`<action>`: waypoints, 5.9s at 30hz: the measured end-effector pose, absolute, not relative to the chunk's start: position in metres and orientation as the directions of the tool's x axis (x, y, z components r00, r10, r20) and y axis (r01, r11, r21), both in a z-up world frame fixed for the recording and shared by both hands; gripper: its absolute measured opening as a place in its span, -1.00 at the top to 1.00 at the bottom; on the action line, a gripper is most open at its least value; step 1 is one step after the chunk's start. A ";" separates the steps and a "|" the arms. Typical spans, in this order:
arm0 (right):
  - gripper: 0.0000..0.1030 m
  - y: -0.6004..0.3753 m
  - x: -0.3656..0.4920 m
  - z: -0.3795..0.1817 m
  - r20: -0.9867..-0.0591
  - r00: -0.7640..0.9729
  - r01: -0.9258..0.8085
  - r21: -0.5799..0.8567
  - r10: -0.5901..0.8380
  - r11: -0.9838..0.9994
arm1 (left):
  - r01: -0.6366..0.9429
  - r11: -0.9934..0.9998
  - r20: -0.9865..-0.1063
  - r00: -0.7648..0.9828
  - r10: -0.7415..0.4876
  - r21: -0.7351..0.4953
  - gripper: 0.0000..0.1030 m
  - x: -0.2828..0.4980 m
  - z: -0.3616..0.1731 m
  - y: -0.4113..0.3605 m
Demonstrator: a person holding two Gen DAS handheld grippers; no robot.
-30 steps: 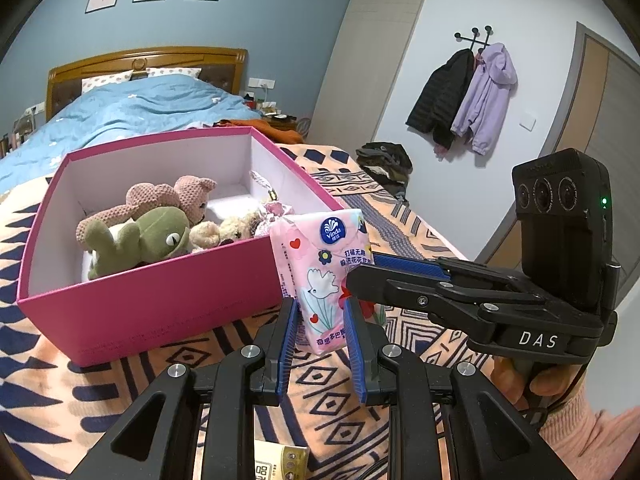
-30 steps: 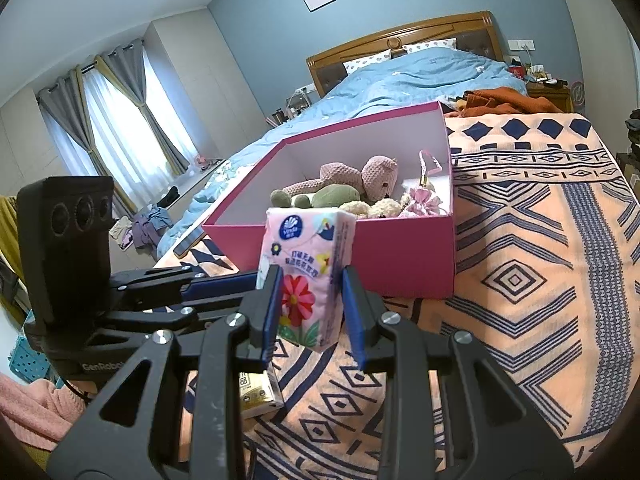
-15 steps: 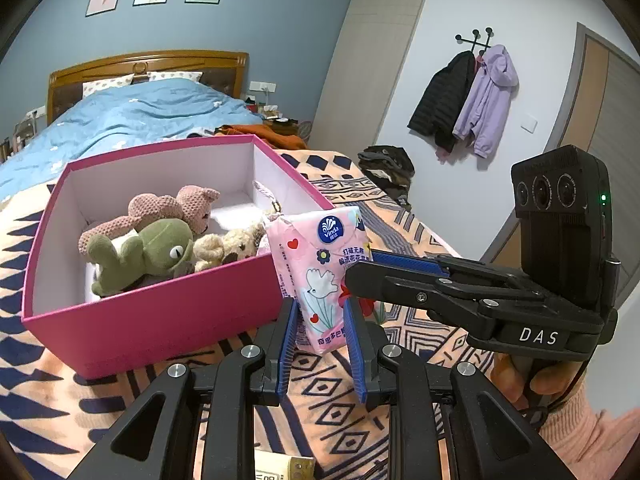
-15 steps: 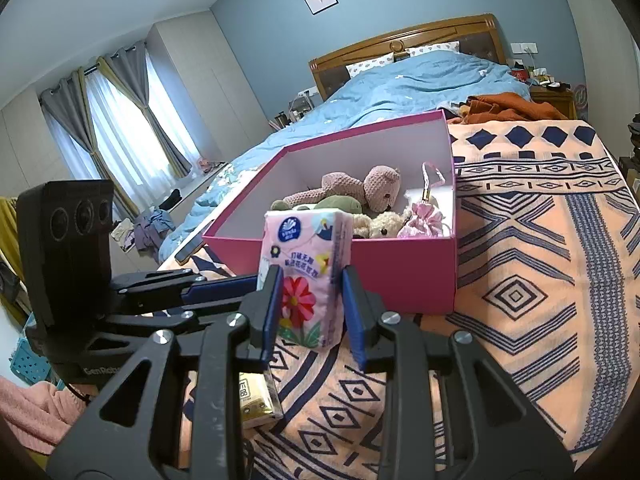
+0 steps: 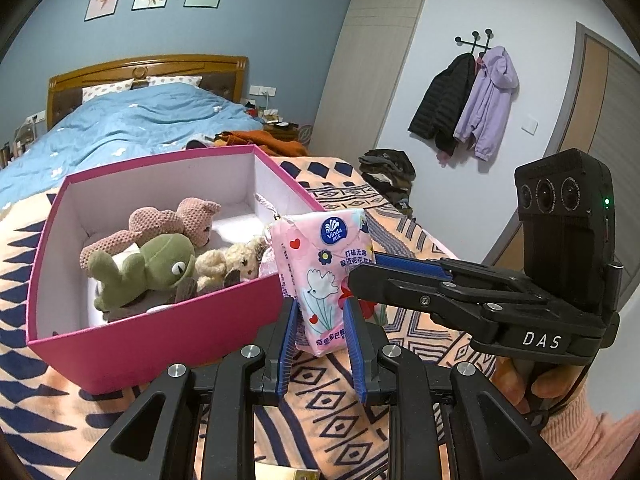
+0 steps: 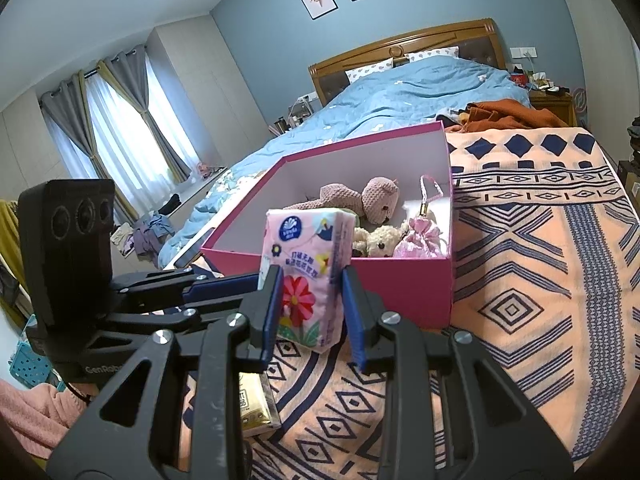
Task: Organize objects
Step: 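Carry the pink tissue pack over the rim of the pink box, then lower the pink tissue pack into the box and open the right gripper, then move the right gripper down to the cream paper tissue pack, then close the right gripper on the cream tissue pack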
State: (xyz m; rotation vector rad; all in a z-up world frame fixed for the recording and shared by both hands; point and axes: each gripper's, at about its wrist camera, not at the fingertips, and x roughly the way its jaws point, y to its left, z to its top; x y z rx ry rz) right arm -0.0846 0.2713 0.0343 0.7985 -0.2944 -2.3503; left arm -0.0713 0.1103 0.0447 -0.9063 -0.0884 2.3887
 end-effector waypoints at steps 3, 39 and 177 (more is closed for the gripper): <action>0.36 0.271 -0.087 0.037 -0.468 -0.619 0.497 0.389 -0.631 -0.776 | -0.491 -0.833 -0.588 -0.605 0.536 -0.254 0.55 -0.074 0.046 0.110; 0.36 0.270 -0.120 0.052 -0.450 -0.618 0.511 0.393 -0.645 -0.764 | -0.460 -0.855 -0.586 -0.634 0.504 -0.238 0.55 -0.109 0.056 0.108; 0.20 0.218 -0.044 -0.083 -0.581 -0.230 0.477 0.632 -0.781 -0.611 | -0.369 -0.856 -0.748 -0.434 0.502 -0.361 -0.09 -0.016 -0.060 0.046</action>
